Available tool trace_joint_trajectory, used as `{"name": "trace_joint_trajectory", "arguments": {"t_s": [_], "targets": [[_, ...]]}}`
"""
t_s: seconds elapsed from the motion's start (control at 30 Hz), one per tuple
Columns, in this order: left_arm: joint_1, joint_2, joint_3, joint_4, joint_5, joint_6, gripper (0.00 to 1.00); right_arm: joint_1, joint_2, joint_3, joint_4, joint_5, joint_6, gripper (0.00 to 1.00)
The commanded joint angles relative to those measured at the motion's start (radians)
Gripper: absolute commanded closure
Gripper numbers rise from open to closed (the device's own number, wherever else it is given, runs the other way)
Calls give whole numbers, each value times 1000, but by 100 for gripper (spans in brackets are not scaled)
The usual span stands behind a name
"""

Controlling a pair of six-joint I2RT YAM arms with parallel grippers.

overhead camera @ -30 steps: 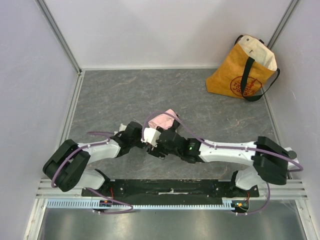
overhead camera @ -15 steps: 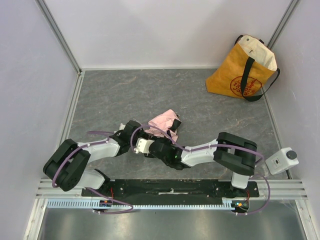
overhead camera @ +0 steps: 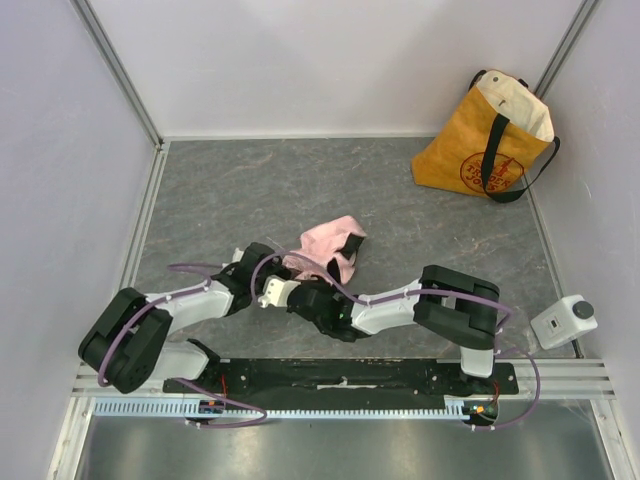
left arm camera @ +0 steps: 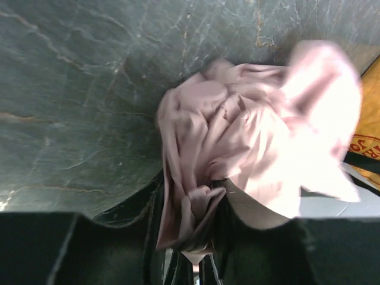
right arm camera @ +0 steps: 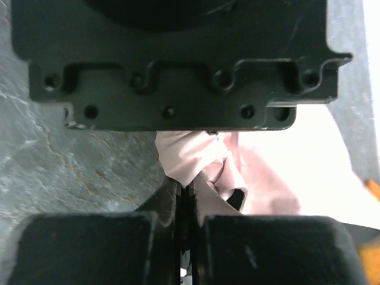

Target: Put away the umbrella

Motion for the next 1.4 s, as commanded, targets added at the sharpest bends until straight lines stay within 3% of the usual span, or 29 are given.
{"name": "trace_joint_trajectory", "arguments": {"t_s": [0.0,0.13,0.23,0.4,0.47,0.57,0.63,0.67,0.77,0.9,1.13,1.3,1.37], "targets": [[5,-29,-70,-159,55,104,98,-56,42,9,-190,-212,164,100],[42,-56,-122,-55,69,136,86,-98,35,17,-258,-384,243,100],[54,-56,-137,24,73,170,98,-118,38,5,-254,-422,266,100],[56,-23,-116,39,58,178,98,-145,12,29,-252,-481,290,98],[54,-26,-107,24,50,183,98,-150,-42,31,-266,-498,304,68],[54,-29,-73,-77,50,186,98,-150,-178,-9,-240,-488,381,42],[56,-29,-64,-97,30,181,98,-153,-272,-29,-226,-457,427,19],[56,-32,-65,-99,38,173,98,-158,-298,-26,-235,-445,448,16],[56,-35,-62,-108,43,178,98,-211,-356,23,-307,-448,527,14],[54,-41,-73,-102,43,183,98,-308,-331,142,-410,-584,588,14],[54,-50,-83,-88,66,178,98,-339,-208,316,-490,-656,588,27],[54,-64,-79,-97,65,183,98,-340,-104,367,-519,-551,547,29],[54,-69,-80,-97,69,179,98,-340,-68,348,-519,-540,537,35]]}}
